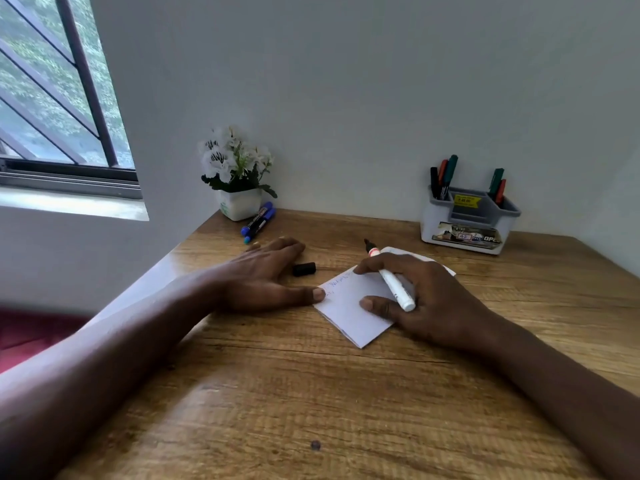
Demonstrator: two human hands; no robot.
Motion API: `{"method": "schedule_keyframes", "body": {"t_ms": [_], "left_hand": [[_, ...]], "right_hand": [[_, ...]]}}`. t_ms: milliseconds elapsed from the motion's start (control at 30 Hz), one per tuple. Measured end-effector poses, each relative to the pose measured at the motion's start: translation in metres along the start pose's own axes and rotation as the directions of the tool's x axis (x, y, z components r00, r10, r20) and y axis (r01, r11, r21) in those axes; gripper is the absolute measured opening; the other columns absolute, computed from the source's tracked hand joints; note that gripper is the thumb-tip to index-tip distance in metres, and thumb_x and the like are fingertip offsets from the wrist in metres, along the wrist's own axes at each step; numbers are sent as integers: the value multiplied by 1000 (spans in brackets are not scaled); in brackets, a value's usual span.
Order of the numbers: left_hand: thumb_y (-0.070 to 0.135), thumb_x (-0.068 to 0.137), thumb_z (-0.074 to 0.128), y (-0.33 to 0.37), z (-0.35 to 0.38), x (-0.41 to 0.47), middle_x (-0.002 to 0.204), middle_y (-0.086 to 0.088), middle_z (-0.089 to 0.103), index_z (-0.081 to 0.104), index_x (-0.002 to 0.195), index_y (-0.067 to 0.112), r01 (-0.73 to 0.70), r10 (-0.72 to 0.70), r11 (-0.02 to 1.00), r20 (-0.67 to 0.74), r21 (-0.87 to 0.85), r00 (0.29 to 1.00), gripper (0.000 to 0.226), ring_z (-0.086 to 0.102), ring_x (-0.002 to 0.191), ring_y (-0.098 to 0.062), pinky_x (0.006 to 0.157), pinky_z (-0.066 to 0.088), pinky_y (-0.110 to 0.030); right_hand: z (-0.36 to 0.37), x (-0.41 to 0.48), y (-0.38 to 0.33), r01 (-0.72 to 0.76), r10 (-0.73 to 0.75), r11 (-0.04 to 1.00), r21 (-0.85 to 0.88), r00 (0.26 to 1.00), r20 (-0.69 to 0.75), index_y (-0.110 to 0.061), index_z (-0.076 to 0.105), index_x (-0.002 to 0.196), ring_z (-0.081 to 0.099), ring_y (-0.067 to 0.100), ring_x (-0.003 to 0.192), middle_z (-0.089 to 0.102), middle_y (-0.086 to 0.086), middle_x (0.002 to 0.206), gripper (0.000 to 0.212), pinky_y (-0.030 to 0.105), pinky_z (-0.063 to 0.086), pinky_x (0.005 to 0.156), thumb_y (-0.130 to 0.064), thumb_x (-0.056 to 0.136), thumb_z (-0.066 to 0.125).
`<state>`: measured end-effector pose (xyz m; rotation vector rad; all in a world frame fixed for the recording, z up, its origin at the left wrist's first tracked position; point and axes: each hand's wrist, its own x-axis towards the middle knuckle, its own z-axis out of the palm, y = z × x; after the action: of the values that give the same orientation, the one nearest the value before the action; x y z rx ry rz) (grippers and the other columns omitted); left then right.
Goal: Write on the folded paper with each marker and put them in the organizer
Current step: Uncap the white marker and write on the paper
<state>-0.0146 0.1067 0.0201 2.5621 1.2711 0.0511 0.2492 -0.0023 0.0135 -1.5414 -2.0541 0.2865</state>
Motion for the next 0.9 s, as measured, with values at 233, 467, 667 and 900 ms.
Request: {"method": "schedule_keyframes", "body": {"t_ms": [233, 467, 667, 900], "left_hand": [[93, 69, 27, 3, 4, 4, 170, 8, -6, 3, 162, 29, 14, -18, 997, 40, 79, 999, 116, 1, 155, -13, 122, -6, -45], [94, 67, 28, 2, 3, 7, 169, 7, -7, 3, 162, 28, 10, -15, 997, 68, 76, 998, 119, -1, 155, -12, 123, -6, -46], [93, 66, 29, 4, 0, 5, 170, 6, -5, 5, 162, 28, -1, -5, 997, 78, 77, 997, 118, 1, 155, -13, 124, -3, -47], [91, 66, 29, 5, -2, 7, 170, 5, -4, 5, 161, 30, -7, 0, 997, 92, 82, 996, 116, 3, 155, -16, 123, 0, -49]], "right_hand": [[10, 24, -29, -71, 240, 673, 736, 962, -127, -21, 68, 120, 76, 24, 96, 80, 5, 100, 38, 35, 60, 74, -47, 104, 46], [22, 25, -25, -249, 355, 630, 736, 935, 13, -12, 71, 97, 75, 25, 74, 79, 15, 84, 18, 39, 58, 74, -28, 99, 63], [18, 25, -27, -265, 324, 659, 703, 945, 52, -13, 80, 96, 75, 28, 83, 79, 15, 89, 36, 35, 62, 78, -41, 100, 59], [15, 25, -28, -259, 277, 772, 581, 959, 59, -12, 74, 98, 72, 18, 67, 79, 10, 79, 10, 26, 59, 60, -20, 95, 69]]}}
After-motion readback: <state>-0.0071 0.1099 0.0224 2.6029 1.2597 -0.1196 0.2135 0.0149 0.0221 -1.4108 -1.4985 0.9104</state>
